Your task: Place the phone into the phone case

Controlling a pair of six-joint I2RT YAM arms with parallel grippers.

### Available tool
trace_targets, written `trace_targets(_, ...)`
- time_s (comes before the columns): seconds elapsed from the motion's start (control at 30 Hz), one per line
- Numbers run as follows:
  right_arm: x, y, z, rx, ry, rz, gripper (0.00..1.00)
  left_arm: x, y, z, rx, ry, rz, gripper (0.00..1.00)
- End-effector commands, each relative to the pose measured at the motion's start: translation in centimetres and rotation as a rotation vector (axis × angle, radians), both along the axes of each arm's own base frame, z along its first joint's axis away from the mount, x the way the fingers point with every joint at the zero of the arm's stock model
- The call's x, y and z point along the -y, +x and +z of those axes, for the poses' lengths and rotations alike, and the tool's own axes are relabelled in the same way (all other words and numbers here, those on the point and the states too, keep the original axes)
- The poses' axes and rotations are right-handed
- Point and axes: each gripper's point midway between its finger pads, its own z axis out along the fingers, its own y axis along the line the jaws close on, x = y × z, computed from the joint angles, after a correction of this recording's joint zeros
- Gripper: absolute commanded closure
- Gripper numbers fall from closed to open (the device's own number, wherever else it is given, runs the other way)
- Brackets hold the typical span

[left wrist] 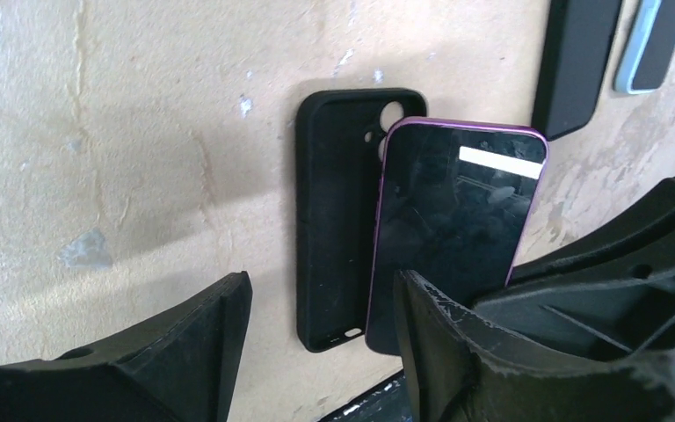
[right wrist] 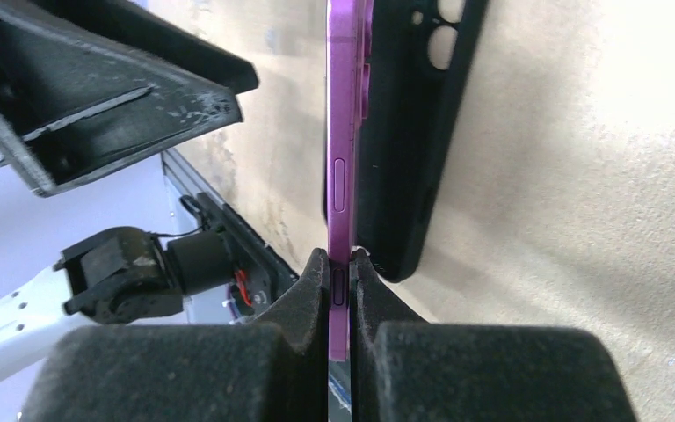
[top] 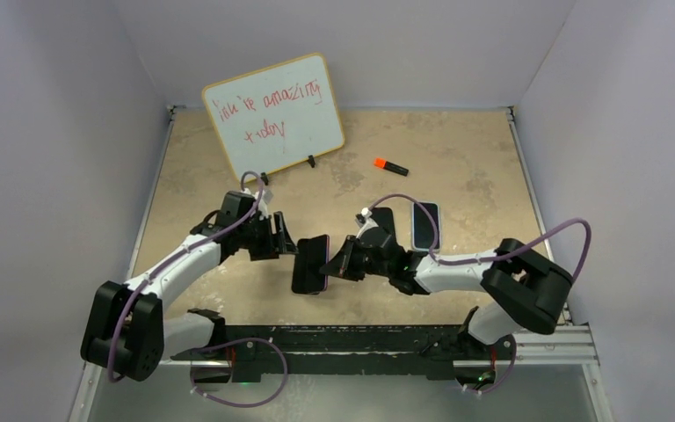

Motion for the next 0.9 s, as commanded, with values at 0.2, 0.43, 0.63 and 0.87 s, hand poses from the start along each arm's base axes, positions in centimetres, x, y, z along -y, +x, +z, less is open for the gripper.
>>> trace_targets(0.2, -2.4, 0.0, -0.3, -0.085, 0.073, 0.017, 1.00, 0.0, -0.8, -2.8, -0.047, -0.042, 0.065, 0.51)
trace_targets(0.43, -2.6, -0.1, -1.8, -0.128, 0.058, 0.012, 1.00, 0.4, -1.6, -3.9, -0.064, -0.071, 0.049, 0.58)
trace_targets(0.63, -2.7, 0.7, -1.9, -0.140, 0.086, -0.020, 1.00, 0.7, -2.1, -4.7, -0.087, -0.085, 0.021, 0.67)
trace_targets(0.87, -1.8, 1.4, -2.4, -0.161, 0.108, -0.063, 1.00, 1.1, -2.6, -5.1, -0.103, -0.113, 0.010, 0.83)
